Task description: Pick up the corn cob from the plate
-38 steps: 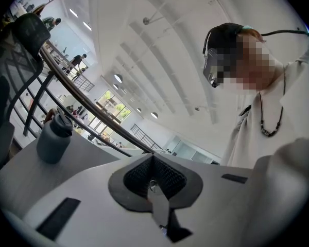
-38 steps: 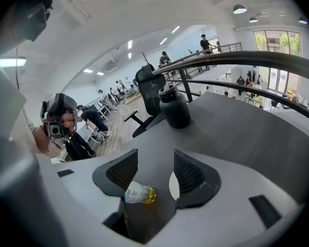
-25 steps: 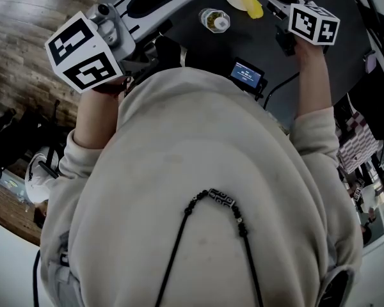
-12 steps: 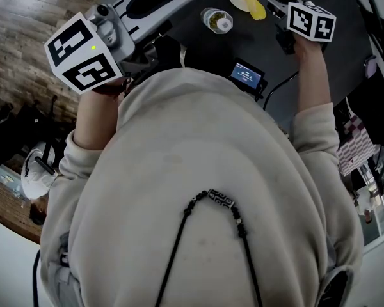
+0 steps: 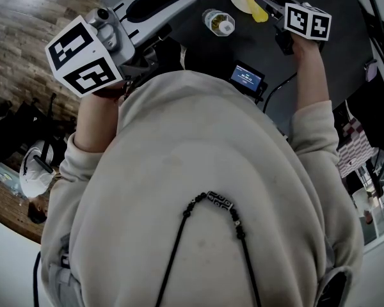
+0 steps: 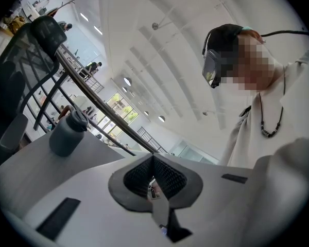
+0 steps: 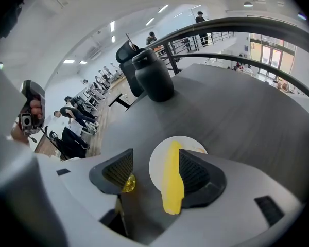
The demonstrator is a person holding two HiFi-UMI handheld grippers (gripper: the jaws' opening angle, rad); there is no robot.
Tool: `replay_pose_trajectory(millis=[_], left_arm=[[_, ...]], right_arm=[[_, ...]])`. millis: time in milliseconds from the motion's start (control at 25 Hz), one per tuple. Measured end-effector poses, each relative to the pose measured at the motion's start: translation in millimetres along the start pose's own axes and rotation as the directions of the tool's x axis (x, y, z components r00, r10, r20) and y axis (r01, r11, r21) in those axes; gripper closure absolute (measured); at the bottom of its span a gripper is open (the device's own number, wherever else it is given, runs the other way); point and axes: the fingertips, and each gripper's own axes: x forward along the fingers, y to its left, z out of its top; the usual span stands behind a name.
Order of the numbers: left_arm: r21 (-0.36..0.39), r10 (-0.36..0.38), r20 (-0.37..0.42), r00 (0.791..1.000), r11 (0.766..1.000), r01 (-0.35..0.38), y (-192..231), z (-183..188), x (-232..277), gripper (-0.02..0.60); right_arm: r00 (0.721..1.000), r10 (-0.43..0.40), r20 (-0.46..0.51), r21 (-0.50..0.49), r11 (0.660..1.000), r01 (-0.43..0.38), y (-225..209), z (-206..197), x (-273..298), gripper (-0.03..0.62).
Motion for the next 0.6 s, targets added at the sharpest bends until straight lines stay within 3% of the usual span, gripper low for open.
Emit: replay_pose_trajectory(millis=[600], left_arm=[[-0.022,0.026,0.006,1.0,0.999,-0.025,8,-5,-7,0.58]], right_arm=[[0.99,-0.035,-0.137,0.026,0.999,0.039,-25,-39,39,0.315]])
